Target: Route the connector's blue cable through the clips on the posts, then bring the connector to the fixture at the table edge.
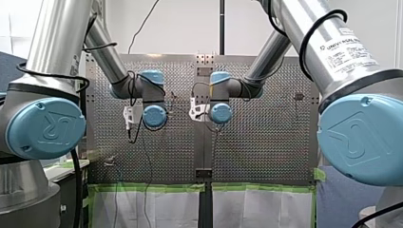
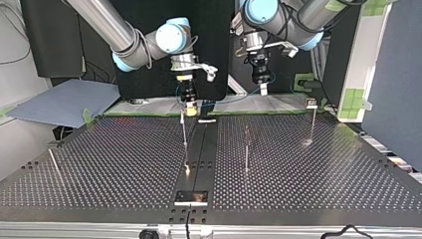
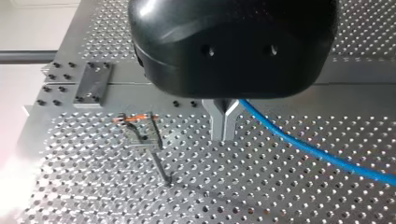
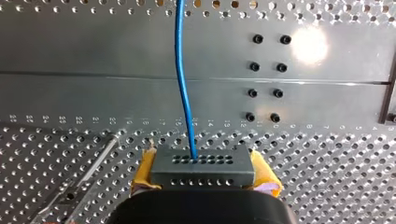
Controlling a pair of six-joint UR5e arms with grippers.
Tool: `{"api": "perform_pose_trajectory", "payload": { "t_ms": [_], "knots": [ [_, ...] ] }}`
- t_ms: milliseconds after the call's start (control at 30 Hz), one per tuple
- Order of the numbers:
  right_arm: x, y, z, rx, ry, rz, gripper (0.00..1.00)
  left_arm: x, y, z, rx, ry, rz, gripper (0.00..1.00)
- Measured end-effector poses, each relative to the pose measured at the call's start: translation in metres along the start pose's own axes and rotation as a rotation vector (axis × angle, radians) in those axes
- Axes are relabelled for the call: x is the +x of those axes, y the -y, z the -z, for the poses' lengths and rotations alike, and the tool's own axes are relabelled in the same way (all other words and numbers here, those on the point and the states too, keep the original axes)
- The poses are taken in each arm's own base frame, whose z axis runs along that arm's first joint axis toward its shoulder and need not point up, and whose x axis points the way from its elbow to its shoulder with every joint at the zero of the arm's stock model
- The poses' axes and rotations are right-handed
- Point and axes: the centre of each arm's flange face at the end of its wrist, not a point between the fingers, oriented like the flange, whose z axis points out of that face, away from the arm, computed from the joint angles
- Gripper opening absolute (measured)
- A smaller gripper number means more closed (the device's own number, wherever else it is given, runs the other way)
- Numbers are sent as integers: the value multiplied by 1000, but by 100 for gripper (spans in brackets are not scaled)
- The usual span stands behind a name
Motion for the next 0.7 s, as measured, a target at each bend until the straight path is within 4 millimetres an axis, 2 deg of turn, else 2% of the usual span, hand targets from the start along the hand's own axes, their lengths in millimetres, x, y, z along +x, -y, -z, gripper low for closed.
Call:
{"api": "perform_pose_trajectory", "payload": {
  "t_ms": [167,700],
  "knots": [
    [5,-1,-4,-3,-5,-1,12,-3,-1,-4,-2,3,-4,0],
    [31,-5,-25,-15,-26,-6,12,-21,3,-36,-9,16,-19,0]
  ]
}}
